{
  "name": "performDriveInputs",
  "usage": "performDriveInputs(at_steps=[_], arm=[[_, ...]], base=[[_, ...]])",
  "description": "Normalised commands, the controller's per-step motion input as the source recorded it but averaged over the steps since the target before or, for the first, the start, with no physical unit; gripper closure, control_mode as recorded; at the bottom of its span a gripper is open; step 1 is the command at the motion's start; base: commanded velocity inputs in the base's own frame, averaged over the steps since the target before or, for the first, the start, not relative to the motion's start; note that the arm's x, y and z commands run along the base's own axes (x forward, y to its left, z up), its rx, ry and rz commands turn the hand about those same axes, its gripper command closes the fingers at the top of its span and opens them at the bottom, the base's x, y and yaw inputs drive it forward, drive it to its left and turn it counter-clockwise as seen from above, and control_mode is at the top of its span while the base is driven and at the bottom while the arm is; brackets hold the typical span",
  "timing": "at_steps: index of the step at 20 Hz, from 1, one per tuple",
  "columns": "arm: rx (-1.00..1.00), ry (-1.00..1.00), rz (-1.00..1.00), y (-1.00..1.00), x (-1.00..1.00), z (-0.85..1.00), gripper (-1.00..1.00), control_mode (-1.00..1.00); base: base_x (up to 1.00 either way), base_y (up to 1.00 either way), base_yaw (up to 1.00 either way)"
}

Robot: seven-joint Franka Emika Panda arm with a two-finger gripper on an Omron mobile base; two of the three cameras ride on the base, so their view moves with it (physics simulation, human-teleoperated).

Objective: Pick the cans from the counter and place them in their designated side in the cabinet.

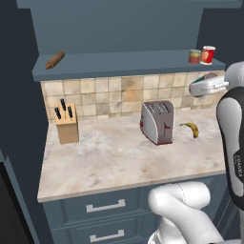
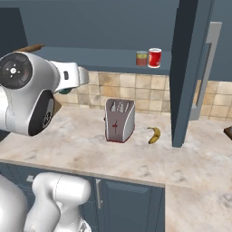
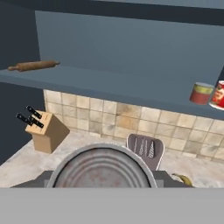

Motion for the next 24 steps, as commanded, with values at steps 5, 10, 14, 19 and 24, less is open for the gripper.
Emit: performDriveInputs(at_steps=[5, 10, 14, 19, 24], arm=[[-0.01, 0.0, 0.0, -0.1, 0.2, 0.0, 1.0, -1.0], [-0.02, 0.0, 0.0, -0.11, 0.22, 0.02, 1.0, -1.0], [-0.01, 0.0, -0.01, -0.14, 0.28, 0.01, 1.0, -1.0], [-0.01, 0.0, -0.01, -0.15, 0.22, 0.03, 1.0, -1.0], [-0.02, 0.01, -0.01, -0.17, 0.19, 0.02, 1.0, -1.0]], base=[[0.0, 0.0, 0.0], [0.0, 0.0, 0.0], [0.0, 0.0, 0.0], [0.0, 0.0, 0.0], [0.0, 0.0, 0.0]])
